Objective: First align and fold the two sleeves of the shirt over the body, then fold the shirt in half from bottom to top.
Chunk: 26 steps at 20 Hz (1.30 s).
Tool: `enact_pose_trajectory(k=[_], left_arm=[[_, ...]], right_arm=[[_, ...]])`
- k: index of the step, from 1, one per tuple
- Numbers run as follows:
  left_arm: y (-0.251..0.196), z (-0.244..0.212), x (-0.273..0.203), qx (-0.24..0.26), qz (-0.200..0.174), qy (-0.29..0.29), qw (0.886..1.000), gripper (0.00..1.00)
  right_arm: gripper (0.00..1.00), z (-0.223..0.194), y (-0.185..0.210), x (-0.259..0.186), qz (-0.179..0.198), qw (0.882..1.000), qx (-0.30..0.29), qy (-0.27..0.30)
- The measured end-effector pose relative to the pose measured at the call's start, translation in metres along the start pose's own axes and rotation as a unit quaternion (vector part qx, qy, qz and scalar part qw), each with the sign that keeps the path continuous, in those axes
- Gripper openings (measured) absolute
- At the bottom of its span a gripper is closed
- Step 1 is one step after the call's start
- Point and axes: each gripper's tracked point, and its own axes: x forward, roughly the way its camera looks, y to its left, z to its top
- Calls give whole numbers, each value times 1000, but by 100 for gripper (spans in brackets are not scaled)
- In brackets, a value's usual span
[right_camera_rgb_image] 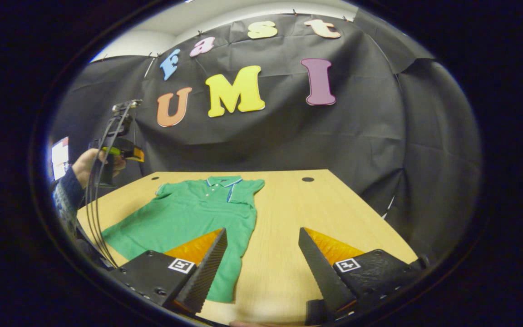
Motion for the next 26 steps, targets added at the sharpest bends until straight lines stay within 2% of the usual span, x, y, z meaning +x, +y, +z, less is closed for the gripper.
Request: enact_pose_trajectory(k=[1, 2, 5, 6, 7, 8, 10, 12, 13, 16, 17, 18, 20, 22, 25, 26], left_arm=[[-2, -8, 20, -2, -2, 11, 1000, 100], [-4, -18, 38, -3, -6, 22, 1000, 100], [-8, -48, 78, -8, -12, 60, 998, 100], [-13, -57, 86, -16, -17, 77, 997, 100], [-16, -66, 92, -23, -18, 94, 995, 100], [-20, -72, 97, -31, -20, 105, 994, 100], [-23, -79, 108, -26, -28, 116, 992, 100], [-22, -86, 112, -17, -34, 133, 990, 97], [-25, -89, 115, -20, -40, 139, 989, 90], [-28, -104, 127, -19, -46, 155, 987, 77], [-27, -109, 126, -24, -45, 169, 984, 79], [-27, -106, 130, -23, -45, 158, 986, 77], [-24, -107, 133, -21, -40, 161, 986, 69], [-27, -105, 135, -17, -46, 159, 986, 52], [-35, -105, 134, 4, -53, 164, 985, 11], [-34, -104, 134, 11, -53, 165, 985, 8]], right_arm=[[92, -2, 4, -5, 2, 1000, -2, -5], [96, -2, 5, -7, 0, 1000, -10, -15], [96, 4, 14, -15, -7, 998, -36, -46], [92, 6, 18, -16, -4, 998, -41, -52], [96, 9, 20, -16, -4, 997, -43, -59], [94, 11, 21, -15, -3, 997, -44, -65], [96, 14, 20, -11, -5, 997, -41, -70], [96, 13, 21, -7, -4, 997, -32, -66], [96, 12, 19, -4, -6, 998, -27, -62], [96, 3, 19, 6, -6, 999, -18, -46], [96, 2, 18, 9, -7, 999, -15, -42], [96, -1, 18, 10, -8, 999, -14, -38], [95, -6, 18, 13, -7, 999, -11, -30], [96, -11, 15, 14, -8, 1000, -7, -23], [96, -14, 5, 15, -21, 1000, -3, -23], [96, -16, 2, 15, -26, 999, 1, -22]])
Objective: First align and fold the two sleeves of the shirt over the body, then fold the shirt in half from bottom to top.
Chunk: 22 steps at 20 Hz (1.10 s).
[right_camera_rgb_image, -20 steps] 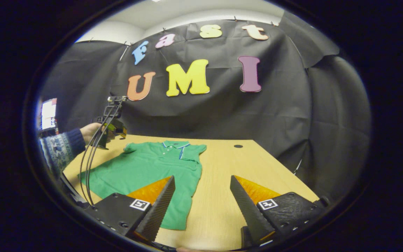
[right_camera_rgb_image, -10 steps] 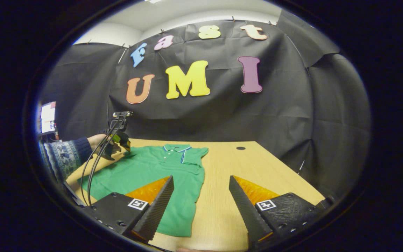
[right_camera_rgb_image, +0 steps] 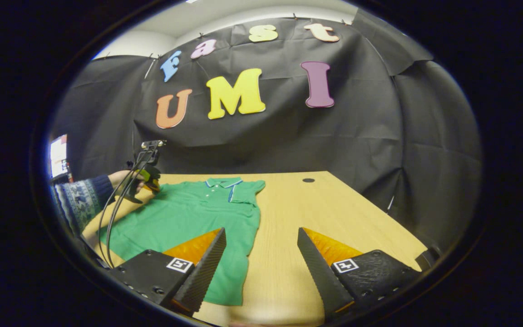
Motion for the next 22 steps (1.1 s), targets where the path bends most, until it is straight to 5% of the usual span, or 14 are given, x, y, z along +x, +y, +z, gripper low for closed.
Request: enact_pose_trajectory(k=[14, 18, 21, 22], left_arm=[[-78, 45, -40, 105, -17, -44, 993, 6], [-134, 46, -66, 111, -88, -54, 988, 14], [-134, 55, -91, 119, -82, -89, 986, 89], [-128, 61, -98, 122, -74, -100, 985, 100]], right_arm=[[96, -20, -14, -1, -26, 1000, 12, 11], [92, -29, -15, -1, -30, 999, 15, 20], [96, -29, -15, -4, -36, 999, 7, 18], [96, -28, -13, -7, -35, 999, 4, 15]])
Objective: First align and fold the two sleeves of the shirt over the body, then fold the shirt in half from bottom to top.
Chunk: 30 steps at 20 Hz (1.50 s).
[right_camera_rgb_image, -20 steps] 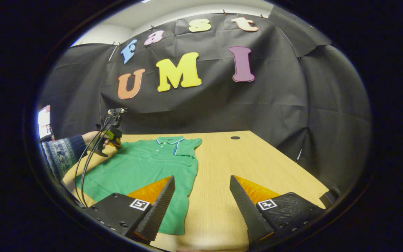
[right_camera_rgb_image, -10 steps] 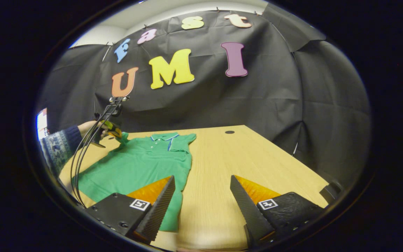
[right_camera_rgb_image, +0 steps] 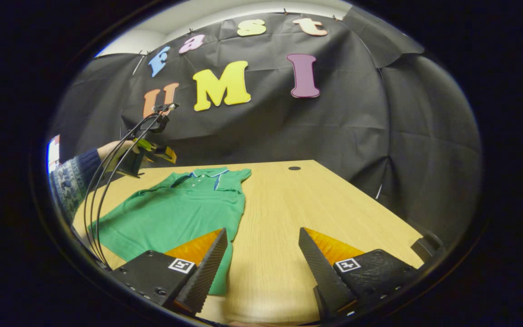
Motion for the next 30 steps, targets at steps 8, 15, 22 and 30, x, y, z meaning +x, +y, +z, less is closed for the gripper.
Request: enact_pose_trajectory(k=[8, 15, 22, 30], left_arm=[[24, 23, -107, -20, 2, -96, 995, 100], [60, 2, -220, -48, 20, -183, 982, 100], [74, -77, -283, -86, 31, -200, 976, 100], [84, -119, -311, -88, 27, -207, 974, 100]], right_arm=[[92, 19, 24, -26, 17, 999, -9, -25], [96, 41, 46, -53, 24, 997, -28, -62], [96, 79, 44, -71, 7, 996, -25, -84], [96, 100, 45, -85, -4, 994, -34, -103]])
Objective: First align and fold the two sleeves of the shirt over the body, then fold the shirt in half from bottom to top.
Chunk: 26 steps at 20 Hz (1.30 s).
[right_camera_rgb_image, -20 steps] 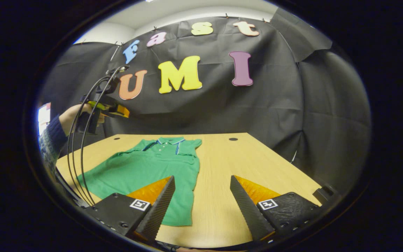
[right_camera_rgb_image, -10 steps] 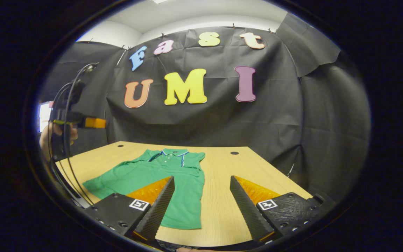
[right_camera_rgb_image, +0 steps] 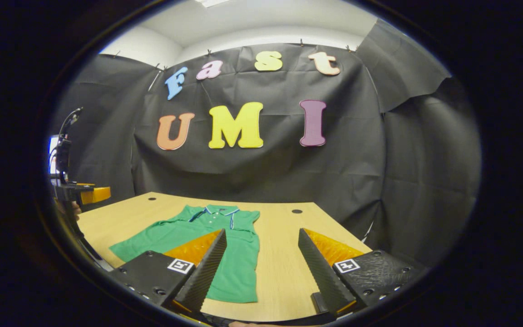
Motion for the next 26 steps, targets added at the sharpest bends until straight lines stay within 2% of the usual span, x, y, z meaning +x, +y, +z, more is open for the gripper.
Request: enact_pose_trajectory(k=[1, 4, 5, 8, 14, 16, 20, 23, 24, 25, 26], left_arm=[[-3, -4, -1, 2, -6, 3, 1000, 100], [-3, -14, -2, 16, -13, 13, 1000, 100], [-3, -17, -2, 21, -14, 13, 1000, 100], [-6, -37, 1, 27, -20, 23, 999, 100], [-8, -107, 26, 77, -12, 74, 994, 100], [-11, -132, 23, 66, -16, 106, 992, 100], [-7, -155, 23, 54, -15, 142, 988, 100], [-2, -166, 27, 53, -12, 152, 987, 100], [0, -172, 27, 46, -10, 160, 986, 100], [0, -179, 28, 37, -10, 173, 984, 100], [-3, -176, 27, 26, -13, 167, 986, 100]], right_arm=[[99, 1, 1, -1, 0, 1000, -1, -1], [99, -4, 8, 0, 8, 1000, -6, 5], [96, -7, 10, 1, 9, 1000, -9, 8], [98, -20, 13, 6, 12, 1000, -10, 19], [98, -95, 20, 20, 26, 994, -1, 102], [98, -125, 22, 24, 27, 990, -6, 135], [96, -169, 33, 29, 40, 979, 16, 200], [98, -188, 36, 32, 44, 972, 21, 231], [98, -184, 36, 34, 42, 974, 15, 223], [93, -186, 36, 34, 42, 973, 9, 228], [93, -187, 37, 34, 44, 973, 5, 228]])
